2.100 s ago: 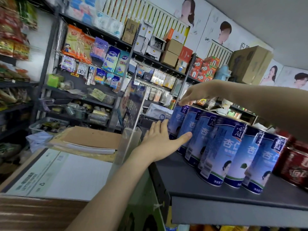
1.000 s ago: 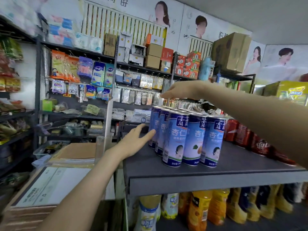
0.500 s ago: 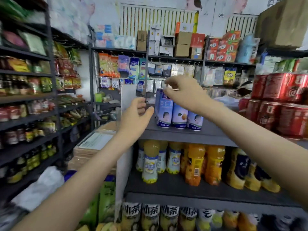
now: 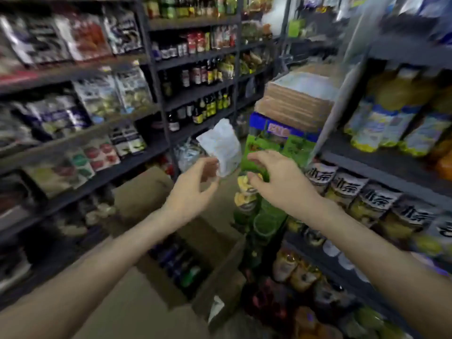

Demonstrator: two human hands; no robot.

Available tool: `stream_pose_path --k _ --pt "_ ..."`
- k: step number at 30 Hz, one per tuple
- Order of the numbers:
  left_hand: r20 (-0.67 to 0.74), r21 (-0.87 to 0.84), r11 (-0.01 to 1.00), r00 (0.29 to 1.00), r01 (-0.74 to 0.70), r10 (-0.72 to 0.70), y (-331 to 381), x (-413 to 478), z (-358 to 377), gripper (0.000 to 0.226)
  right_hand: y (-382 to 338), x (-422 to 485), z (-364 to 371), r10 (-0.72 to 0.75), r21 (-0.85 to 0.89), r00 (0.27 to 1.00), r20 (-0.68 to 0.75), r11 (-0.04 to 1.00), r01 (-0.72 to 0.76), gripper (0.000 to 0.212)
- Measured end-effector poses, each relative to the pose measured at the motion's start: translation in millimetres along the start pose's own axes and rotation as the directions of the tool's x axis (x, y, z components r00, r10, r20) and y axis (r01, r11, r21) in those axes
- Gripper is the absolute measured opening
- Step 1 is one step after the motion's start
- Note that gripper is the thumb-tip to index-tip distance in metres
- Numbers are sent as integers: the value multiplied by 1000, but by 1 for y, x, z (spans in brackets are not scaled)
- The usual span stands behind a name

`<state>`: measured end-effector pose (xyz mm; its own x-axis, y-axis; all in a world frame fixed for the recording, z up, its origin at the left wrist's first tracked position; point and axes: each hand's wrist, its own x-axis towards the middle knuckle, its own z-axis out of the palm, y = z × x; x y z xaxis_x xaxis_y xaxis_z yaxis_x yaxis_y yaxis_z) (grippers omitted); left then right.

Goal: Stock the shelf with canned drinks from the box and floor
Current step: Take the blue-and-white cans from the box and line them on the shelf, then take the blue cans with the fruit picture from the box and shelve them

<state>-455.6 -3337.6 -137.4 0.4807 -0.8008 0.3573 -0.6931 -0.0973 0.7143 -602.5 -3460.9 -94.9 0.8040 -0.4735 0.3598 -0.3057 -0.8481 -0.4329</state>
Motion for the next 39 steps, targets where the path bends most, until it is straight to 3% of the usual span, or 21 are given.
stream_pose_path --k 4,7,13,17,20,23,27,30,33,36,39 --pt "93 155 954 958 255 -271 -113 -52 -32 36 -17 1 119 6 59 983 186 998 -17 43" --pt "149 245 898 901 366 -407 -195 -74 -45 40 -21 5 203 56 108 943 328 989 -97 46" --pt "398 389 873 801 293 -446 -332 -46 -50 49 -16 10 361 277 35 794 541 936 -351 58" --pt "521 475 868 749 144 -409 -415 -25 -53 52 -8 14 446 356 -77 711 606 916 -393 65" --pt "532 551 832 741 63 -409 -474 -25 -68 56 4 26 504 309 -106 715 627 943 -314 65" --pt "550 640 766 732 -61 -402 -516 -45 -80 67 14 43 569 184 -116 707 682 983 -144 64" --pt "576 615 773 759 -157 -304 -538 -81 -74 66 21 62 655 -21 -92 587 809 983 162 65" --pt "541 569 813 800 -122 -259 -554 -102 -70 62 25 72 706 -49 -166 501 864 913 374 62" --pt "507 532 843 828 -82 -239 -565 -115 -67 60 21 82 732 -64 -242 441 895 760 603 59" --pt "483 530 845 844 -69 -233 -569 -119 -64 61 17 84 735 -51 -249 420 906 739 627 49" --pt "481 533 845 836 -40 -264 -567 -117 -64 61 19 85 720 -58 -259 556 829 842 474 47"
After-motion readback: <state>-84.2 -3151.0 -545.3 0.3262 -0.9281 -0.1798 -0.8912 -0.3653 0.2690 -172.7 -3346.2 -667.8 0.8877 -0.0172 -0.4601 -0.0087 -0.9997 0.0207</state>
